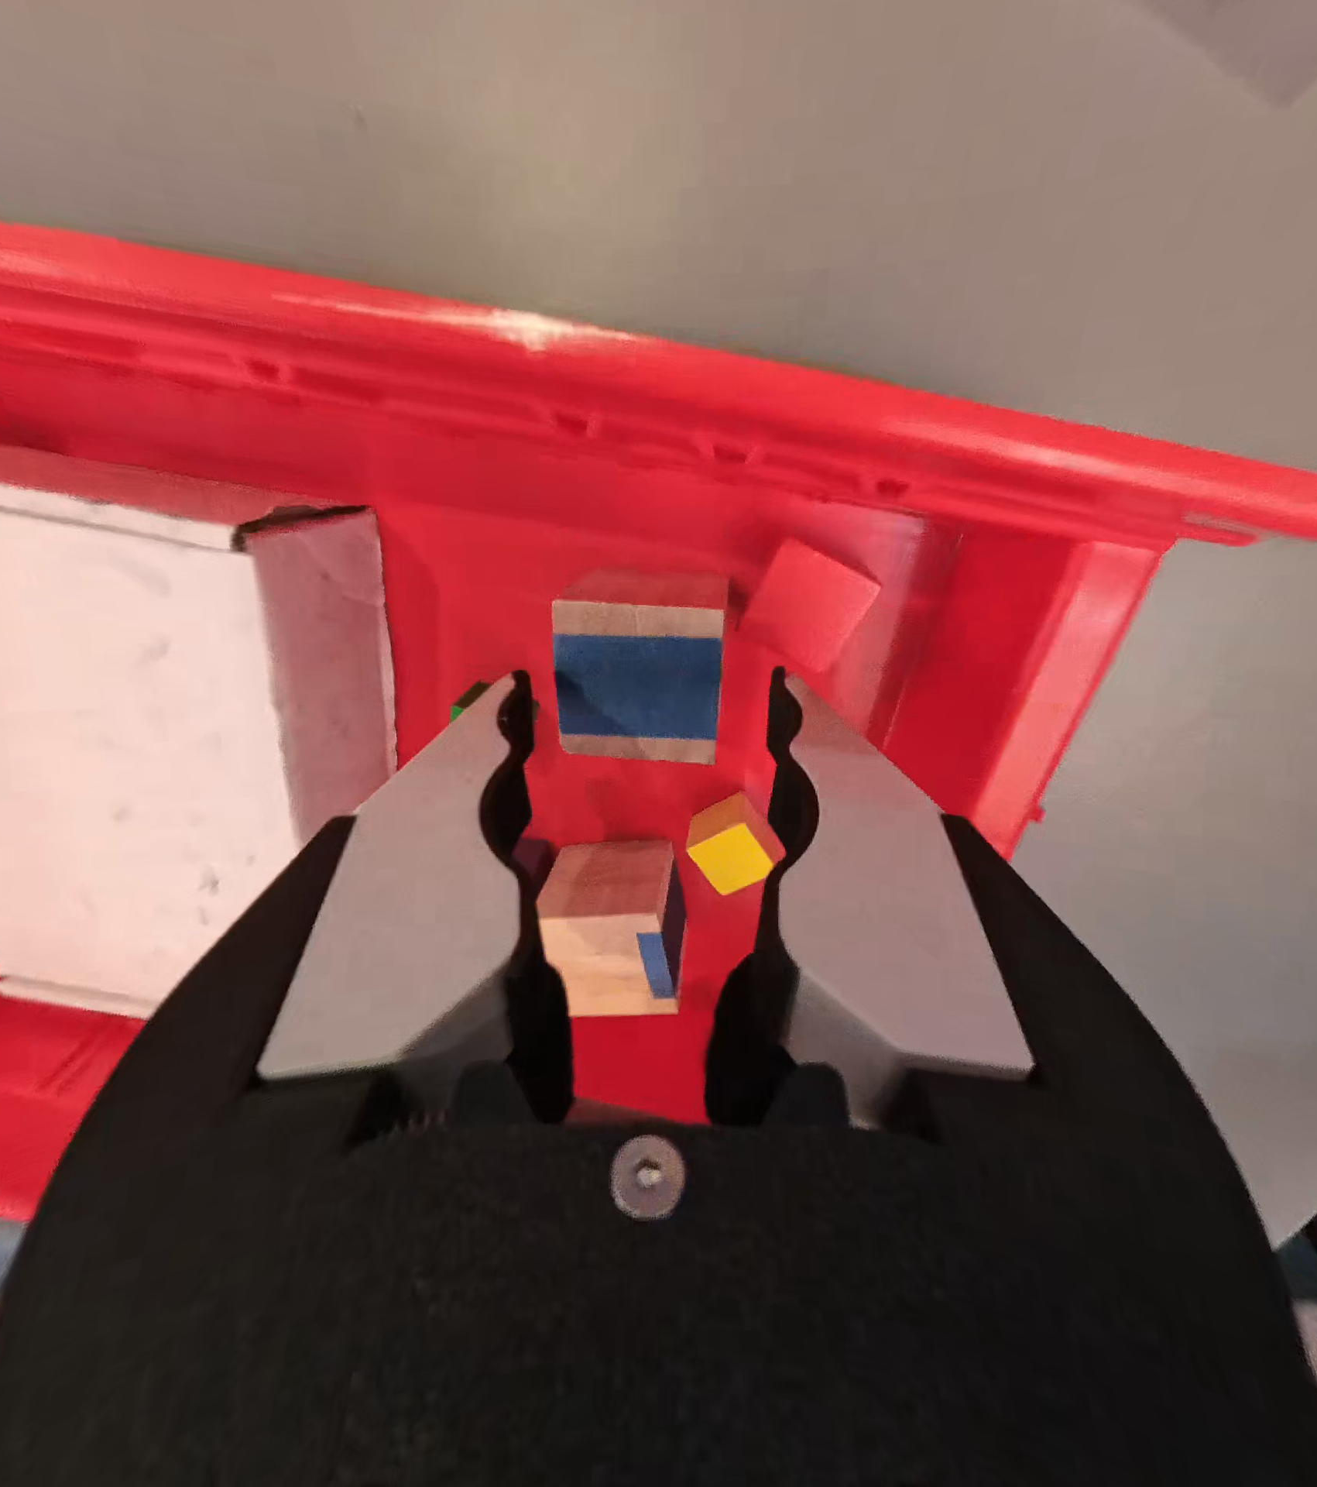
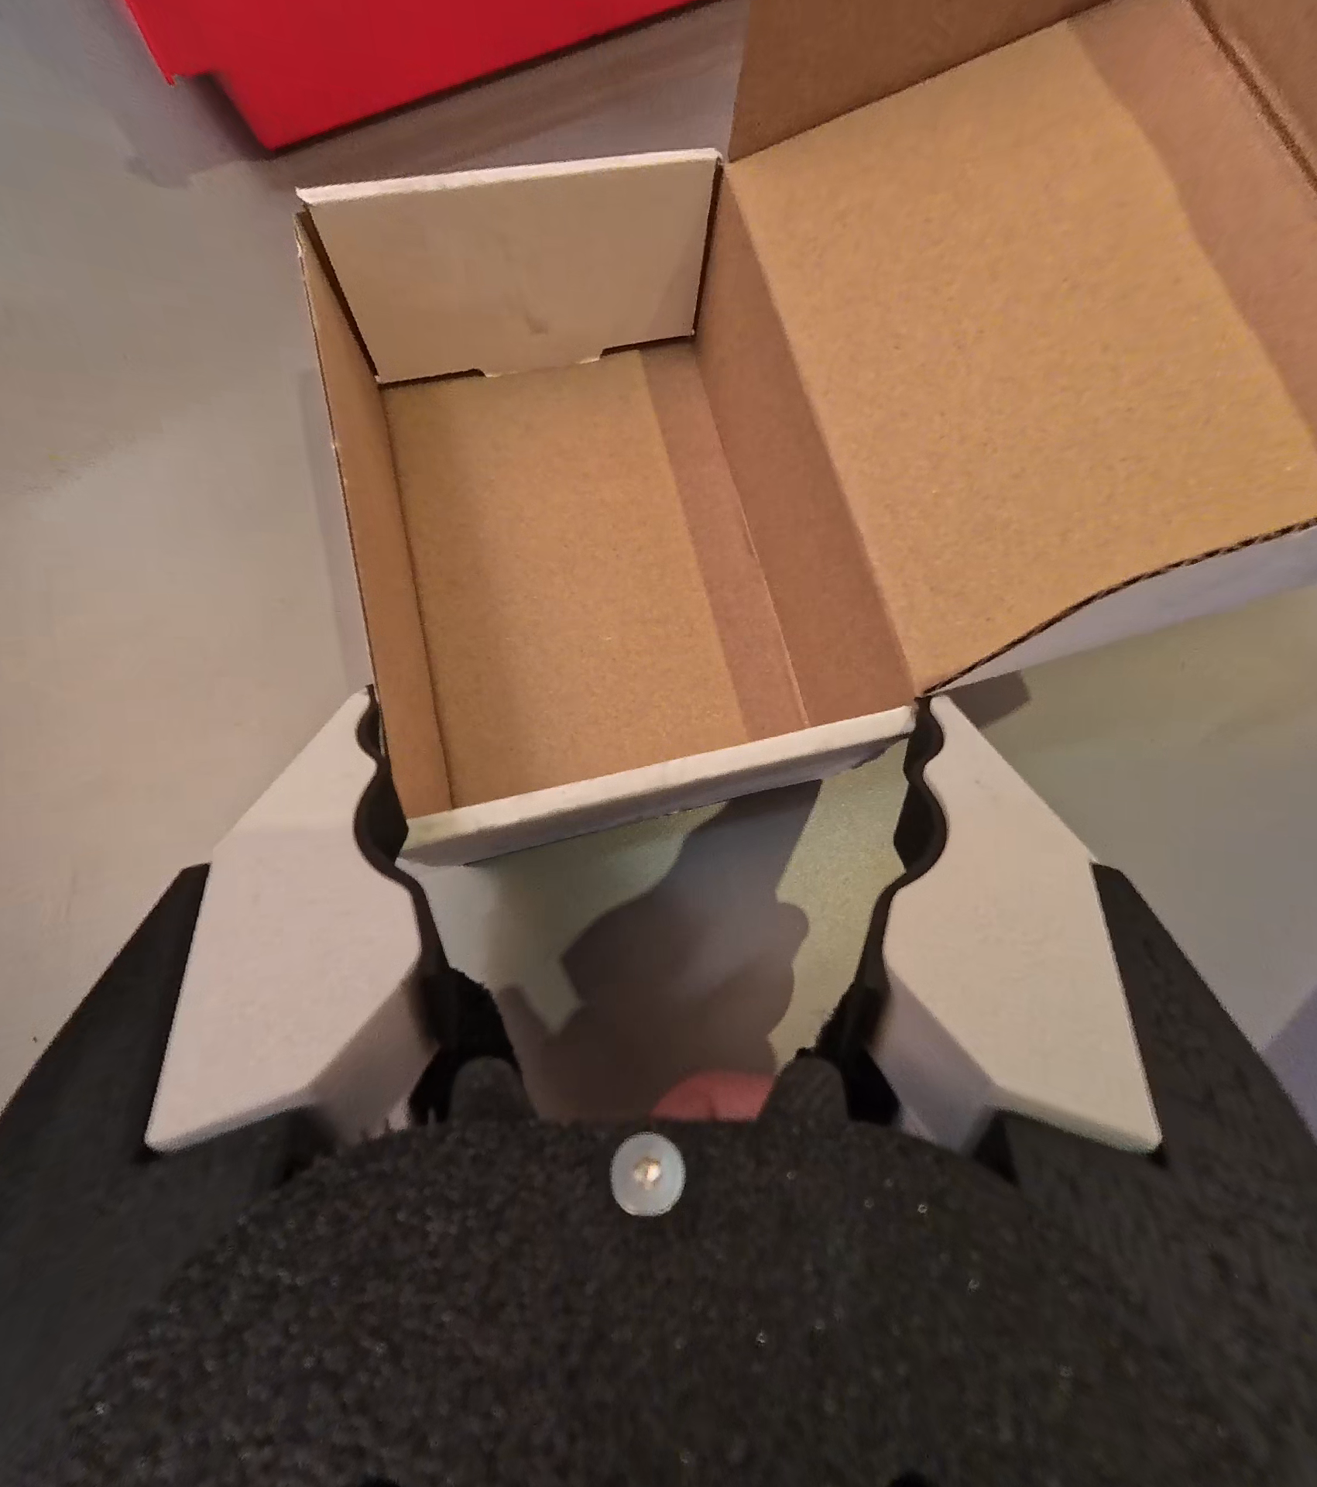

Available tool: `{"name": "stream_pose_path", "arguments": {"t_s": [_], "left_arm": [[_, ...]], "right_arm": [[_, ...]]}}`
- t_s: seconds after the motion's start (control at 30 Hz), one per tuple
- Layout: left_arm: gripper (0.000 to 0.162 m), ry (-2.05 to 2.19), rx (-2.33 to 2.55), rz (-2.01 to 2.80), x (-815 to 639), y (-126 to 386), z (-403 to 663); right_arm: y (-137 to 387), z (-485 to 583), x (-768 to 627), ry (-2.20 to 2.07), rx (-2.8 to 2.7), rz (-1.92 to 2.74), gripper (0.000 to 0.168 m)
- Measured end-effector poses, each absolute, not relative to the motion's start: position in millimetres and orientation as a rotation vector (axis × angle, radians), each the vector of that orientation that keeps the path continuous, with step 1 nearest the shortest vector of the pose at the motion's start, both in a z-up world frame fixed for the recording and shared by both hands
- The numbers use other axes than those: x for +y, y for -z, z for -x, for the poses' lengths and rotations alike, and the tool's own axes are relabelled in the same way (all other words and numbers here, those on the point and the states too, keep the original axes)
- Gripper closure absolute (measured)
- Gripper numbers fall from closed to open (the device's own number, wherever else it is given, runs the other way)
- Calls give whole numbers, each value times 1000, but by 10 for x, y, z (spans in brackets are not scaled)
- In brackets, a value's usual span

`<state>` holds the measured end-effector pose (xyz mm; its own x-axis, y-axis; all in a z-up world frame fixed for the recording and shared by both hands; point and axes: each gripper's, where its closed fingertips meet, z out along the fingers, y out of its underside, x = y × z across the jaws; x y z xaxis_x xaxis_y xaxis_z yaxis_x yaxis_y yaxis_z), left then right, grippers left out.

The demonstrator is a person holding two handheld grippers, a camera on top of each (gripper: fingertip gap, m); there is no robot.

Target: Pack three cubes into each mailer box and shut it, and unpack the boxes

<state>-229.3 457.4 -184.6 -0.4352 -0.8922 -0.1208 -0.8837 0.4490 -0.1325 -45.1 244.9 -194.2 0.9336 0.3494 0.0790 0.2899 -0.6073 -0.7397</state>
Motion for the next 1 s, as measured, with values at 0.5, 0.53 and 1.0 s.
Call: {"name": "stream_pose_path", "arguments": {"t_s": [0.5, 0.53, 1.0], "left_arm": [[120, -59, 2466, 1526, 4832, 1242, 2356], [120, 1, 2432, 1489, 4738, 1019, 2263], [120, 307, 2729, 1078, 2848, 1502, 765]], "right_arm": [[1943, 461, 2475, -106, -458, 2264, 43], [1943, 463, 2479, -105, -460, 2262, 43], [1937, 464, 2492, -119, -450, 2240, 43]]}}
